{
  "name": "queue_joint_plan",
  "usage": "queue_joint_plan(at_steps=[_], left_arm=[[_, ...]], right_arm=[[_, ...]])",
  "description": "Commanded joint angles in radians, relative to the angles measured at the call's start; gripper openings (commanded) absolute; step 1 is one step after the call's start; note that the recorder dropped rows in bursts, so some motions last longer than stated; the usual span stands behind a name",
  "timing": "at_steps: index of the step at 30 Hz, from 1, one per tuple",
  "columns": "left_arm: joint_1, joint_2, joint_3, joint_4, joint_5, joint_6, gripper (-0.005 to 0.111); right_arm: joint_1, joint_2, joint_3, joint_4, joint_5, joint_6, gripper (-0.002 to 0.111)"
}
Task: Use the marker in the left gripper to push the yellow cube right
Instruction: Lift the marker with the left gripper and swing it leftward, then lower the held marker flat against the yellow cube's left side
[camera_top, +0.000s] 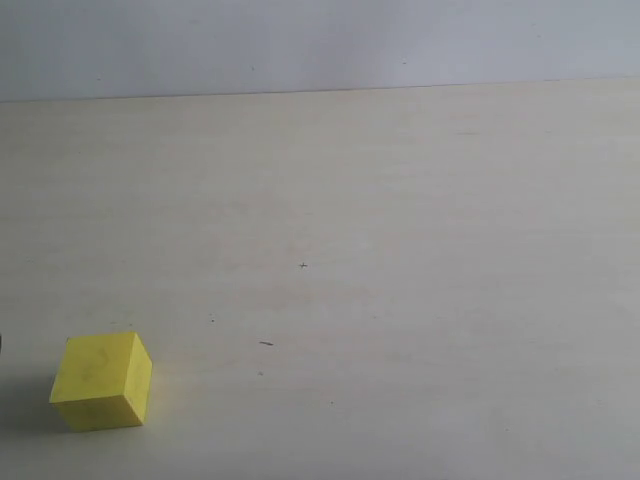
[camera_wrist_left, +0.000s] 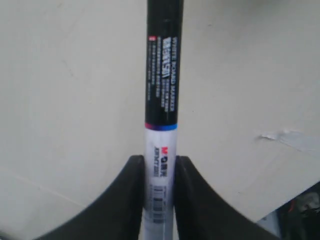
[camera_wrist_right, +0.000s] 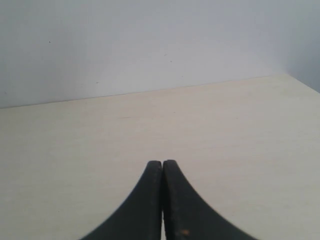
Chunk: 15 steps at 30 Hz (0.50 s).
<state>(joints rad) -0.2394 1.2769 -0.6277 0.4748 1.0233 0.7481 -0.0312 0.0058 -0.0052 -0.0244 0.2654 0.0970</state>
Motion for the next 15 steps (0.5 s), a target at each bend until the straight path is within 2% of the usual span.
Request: queue_joint_plan(at_steps=[1,3,9,15], left_arm=[[0.002,0.022,0.065,-0.036,-0.072,0.175,0.000],[0.002,0.033,0.075,-0.067,-0.087,0.222,0.000],[0.002,0.071,0.075,-0.124,-0.137,0.211,0.000],[0.002,0.107,0.075,-0.082,-0.156,0.211,0.000]], right_arm=[[-0.005,-0.006,0.005,-0.009,-0.006,0.001,0.000],[-0.005,-0.006,0.005,-0.009,-0.006,0.001,0.000],[-0.005,-0.006,0.005,-0.009,-0.006,0.001,0.000],[-0.005,-0.006,0.005,-0.009,-0.006,0.001,0.000]])
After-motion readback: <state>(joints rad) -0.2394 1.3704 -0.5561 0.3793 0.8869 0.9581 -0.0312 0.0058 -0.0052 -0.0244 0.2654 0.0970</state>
